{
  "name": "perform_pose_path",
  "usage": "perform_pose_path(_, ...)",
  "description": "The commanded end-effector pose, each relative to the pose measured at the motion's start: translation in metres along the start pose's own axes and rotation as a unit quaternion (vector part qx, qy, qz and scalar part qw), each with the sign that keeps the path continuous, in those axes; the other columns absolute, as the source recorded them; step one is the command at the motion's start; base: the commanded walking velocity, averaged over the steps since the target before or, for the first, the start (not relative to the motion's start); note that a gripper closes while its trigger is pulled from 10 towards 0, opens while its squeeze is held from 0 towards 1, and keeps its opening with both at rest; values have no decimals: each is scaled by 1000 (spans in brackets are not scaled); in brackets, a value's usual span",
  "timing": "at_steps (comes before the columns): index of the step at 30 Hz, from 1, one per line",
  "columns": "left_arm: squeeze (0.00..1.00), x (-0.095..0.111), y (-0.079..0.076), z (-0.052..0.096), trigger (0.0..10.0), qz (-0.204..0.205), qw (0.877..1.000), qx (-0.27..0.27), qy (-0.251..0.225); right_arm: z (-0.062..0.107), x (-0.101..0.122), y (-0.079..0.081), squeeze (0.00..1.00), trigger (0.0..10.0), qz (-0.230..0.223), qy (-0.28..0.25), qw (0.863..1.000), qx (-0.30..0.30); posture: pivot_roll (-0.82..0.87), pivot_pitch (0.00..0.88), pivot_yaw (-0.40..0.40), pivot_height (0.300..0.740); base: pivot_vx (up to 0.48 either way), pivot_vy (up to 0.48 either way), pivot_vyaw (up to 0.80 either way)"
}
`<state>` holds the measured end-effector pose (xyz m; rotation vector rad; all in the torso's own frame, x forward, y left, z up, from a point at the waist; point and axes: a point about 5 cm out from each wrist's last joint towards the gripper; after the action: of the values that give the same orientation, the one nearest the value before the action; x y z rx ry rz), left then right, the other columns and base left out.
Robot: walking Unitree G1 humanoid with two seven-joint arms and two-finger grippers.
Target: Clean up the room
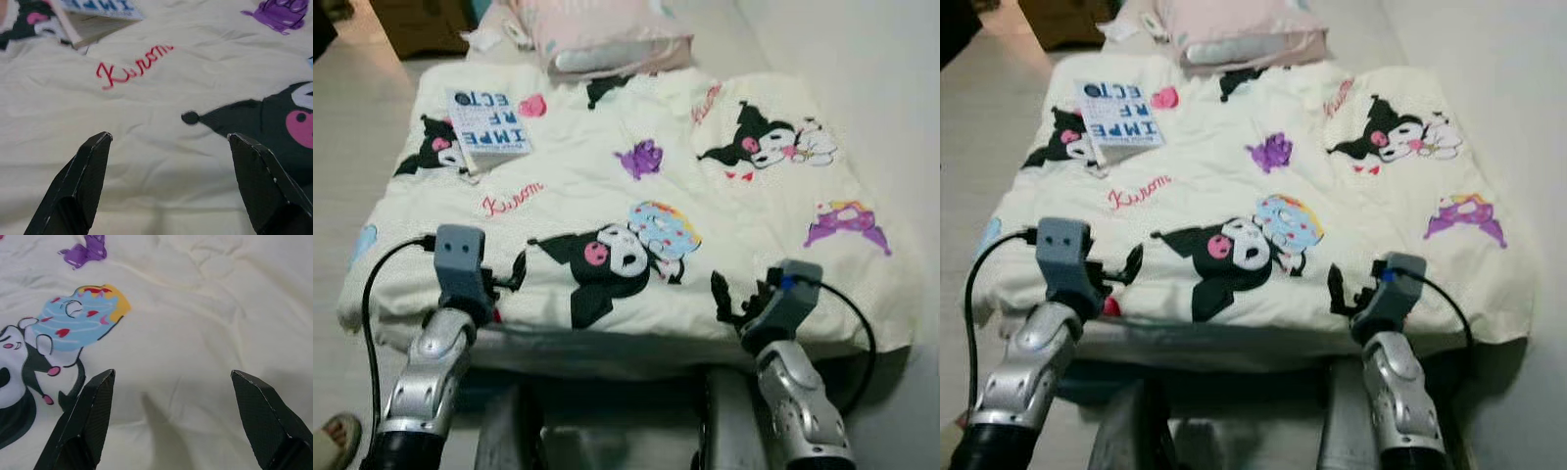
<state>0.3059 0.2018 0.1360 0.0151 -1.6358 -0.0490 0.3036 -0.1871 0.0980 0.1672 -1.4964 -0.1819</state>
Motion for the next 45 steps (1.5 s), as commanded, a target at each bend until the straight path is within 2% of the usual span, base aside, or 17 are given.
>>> perform_pose_path(1,0,-21,-6,8,10000,1,1000,-1,31,1,-16,3,0,10000,8,21,1000,8,15,181,35,576,0,0,0)
perform_pose_path(7,0,-37,-16,13,10000,10,999,-7,53,1,-22,5,0,10000,11,28,999,13,4,169,34,591,0,0,0)
perform_pose_path(8,0,-59,-22,21,10000,13,996,-13,86,5,-34,4,0,10000,19,47,999,15,-9,158,35,601,0,0,0)
perform_pose_path(9,0,-67,-24,25,10000,13,995,-14,100,6,-40,2,0,10000,24,57,998,14,-10,157,34,606,0,0,0)
perform_pose_path(11,0,-67,-24,25,10000,13,995,-14,100,6,-40,2,0,10000,24,57,998,14,-10,157,34,606,0,0,0)
perform_pose_path(14,0,-86,-22,34,10000,6,991,-8,132,15,-58,-8,0,10000,35,82,996,3,-15,149,33,621,0,0,0)
perform_pose_path(22,0,-100,-16,40,10000,-2,989,0,148,22,-72,-23,0,10000,42,99,994,-14,-23,141,38,646,0,0,0)
perform_pose_path(26,0,-123,-13,52,10000,-12,981,2,195,34,-96,-37,0,10000,52,155,986,-40,-28,128,40,666,0,0,0)
perform_pose_path(29,0,-129,-13,57,10000,-14,978,2,208,38,-103,-41,0,10000,56,171,982,-47,-28,124,40,671,0,0,0)
perform_pose_path(34,0,-163,-10,83,10000,-25,956,9,293,71,-140,-61,0,10000,80,272,955,-88,-23,103,39,696,0,0,0)
perform_pose_path(37,0,-167,-9,86,10000,-27,952,11,304,75,-143,-63,0,10000,79,282,952,-90,-23,103,39,701,0,0,0)
perform_pose_path(40,0,-179,-7,98,10000,-22,939,20,342,92,-158,-66,0,10000,82,325,936,-102,-36,90,40,716,0,0,0)
perform_pose_path(41,0,-179,-7,98,10000,-22,939,20,342,92,-158,-66,0,10000,82,325,936,-102,-36,90,40,716,0,0,0)
perform_pose_path(42,0,-185,-5,106,10000,-19,930,25,365,103,-166,-69,0,10000,83,352,925,-114,-36,82,40,726,0,0,0)
perform_pose_path(43,0,-185,-5,106,10000,-19,930,25,365,103,-166,-69,0,10000,83,352,925,-114,-36,82,40,726,0,0,0)
perform_pose_path(44,0,-191,-3,115,10000,-16,920,35,389,113,-173,-71,0,10000,82,375,915,-123,-37,80,39,736,0,0,0)
perform_pose_path(45,0,-191,-3,115,10000,-16,920,35,389,113,-173,-71,0,10000,82,375,915,-123,-37,80,39,736,0,0,0)
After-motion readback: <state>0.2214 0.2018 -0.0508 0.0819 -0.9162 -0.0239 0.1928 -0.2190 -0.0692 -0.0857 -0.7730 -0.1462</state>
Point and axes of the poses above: a point about 5 cm out from each wrist's last joint towards the gripper, its own z axis pointing back from the gripper into the wrist, its own x axis along the axis of the wrist's last joint, y = z × x
